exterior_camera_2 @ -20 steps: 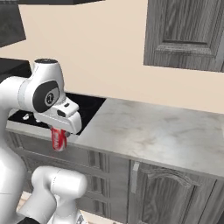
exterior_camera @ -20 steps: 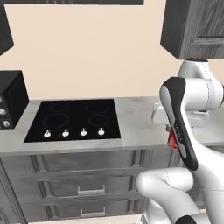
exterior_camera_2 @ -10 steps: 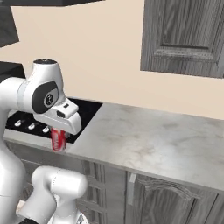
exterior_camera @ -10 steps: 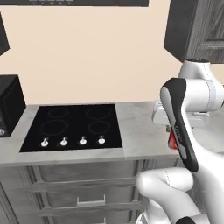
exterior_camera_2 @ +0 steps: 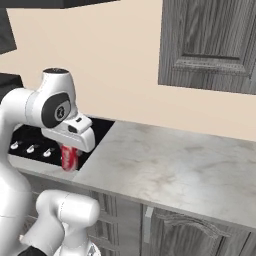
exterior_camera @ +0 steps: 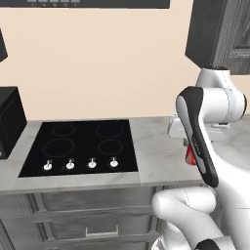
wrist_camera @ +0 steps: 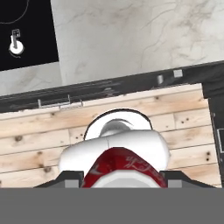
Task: Four empty soda cans are scattered around the kitchen. Gather all the cans and cluster them next to the stove for recycling.
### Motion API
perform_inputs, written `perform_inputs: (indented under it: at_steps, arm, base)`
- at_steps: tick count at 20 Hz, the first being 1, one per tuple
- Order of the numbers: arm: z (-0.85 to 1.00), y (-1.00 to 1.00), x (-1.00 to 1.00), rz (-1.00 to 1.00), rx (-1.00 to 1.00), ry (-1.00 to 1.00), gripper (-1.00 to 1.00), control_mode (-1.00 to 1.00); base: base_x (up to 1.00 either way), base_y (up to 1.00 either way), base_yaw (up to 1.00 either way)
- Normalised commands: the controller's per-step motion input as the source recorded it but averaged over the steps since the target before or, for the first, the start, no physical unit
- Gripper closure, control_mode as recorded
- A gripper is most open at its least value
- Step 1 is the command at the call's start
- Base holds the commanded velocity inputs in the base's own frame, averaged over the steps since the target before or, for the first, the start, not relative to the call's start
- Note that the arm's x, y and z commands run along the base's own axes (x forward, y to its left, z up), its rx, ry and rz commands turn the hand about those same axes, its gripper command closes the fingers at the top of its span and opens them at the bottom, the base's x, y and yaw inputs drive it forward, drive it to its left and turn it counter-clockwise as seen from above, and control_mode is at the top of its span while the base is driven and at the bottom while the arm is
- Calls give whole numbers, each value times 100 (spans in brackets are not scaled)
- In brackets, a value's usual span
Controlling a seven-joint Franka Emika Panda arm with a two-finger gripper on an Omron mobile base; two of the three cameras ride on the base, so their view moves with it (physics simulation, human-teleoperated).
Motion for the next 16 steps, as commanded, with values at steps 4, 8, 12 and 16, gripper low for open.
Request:
perform_inputs:
  at_steps: [4,8,12,16]
  arm:
    - [-28,1,59,1,0,0,100,-100]
    - [-8,3,54,2,0,-2,100,-100]
    - [0,0,38,0,0,-2,100,-100]
    - [-20,0,57,0,0,0,100,-100]
  base:
    - [0,0,0]
    - [0,0,0]
    - [0,0,0]
    - [0,0,0]
